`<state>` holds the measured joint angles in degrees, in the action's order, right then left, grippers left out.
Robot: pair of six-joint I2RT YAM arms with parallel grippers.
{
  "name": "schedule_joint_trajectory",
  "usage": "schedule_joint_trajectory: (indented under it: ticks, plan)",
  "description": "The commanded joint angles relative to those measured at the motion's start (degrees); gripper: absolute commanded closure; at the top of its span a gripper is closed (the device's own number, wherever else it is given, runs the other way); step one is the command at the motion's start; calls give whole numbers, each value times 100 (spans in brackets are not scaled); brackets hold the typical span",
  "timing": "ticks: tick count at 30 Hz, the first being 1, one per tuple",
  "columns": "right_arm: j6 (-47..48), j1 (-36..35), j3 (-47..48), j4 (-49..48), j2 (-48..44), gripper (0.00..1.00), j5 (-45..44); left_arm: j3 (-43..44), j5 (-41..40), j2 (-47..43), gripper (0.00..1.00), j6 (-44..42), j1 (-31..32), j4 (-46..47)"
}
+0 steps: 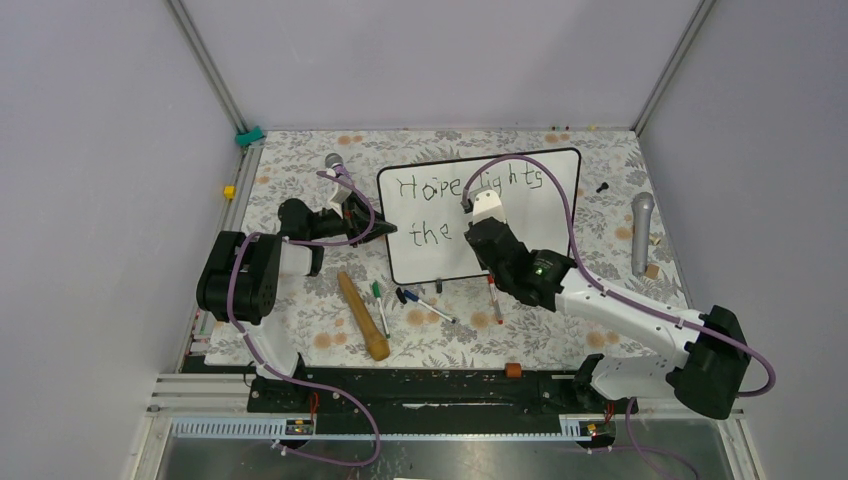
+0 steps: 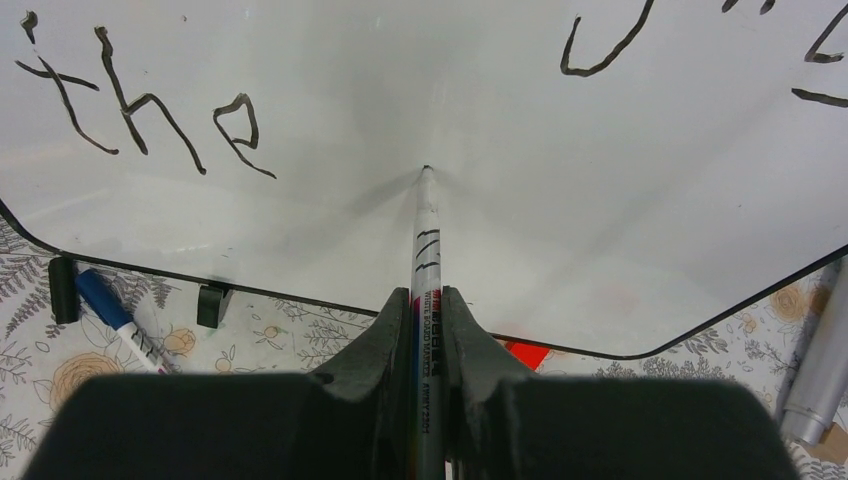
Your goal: Write a sentence on the whiteboard
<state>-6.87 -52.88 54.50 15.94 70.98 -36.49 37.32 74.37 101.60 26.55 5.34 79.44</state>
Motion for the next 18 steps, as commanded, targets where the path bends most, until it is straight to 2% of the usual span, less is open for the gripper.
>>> schedule_joint_trajectory:
  ticks: [1, 18]
  plan:
    - [-52, 67, 166, -188, 20, 100, -28, -88, 56, -75, 100, -827, 0, 501]
    - [-166, 154, -216, -97, -225, 100, -37, -82, 44, -75, 100, -818, -8, 499]
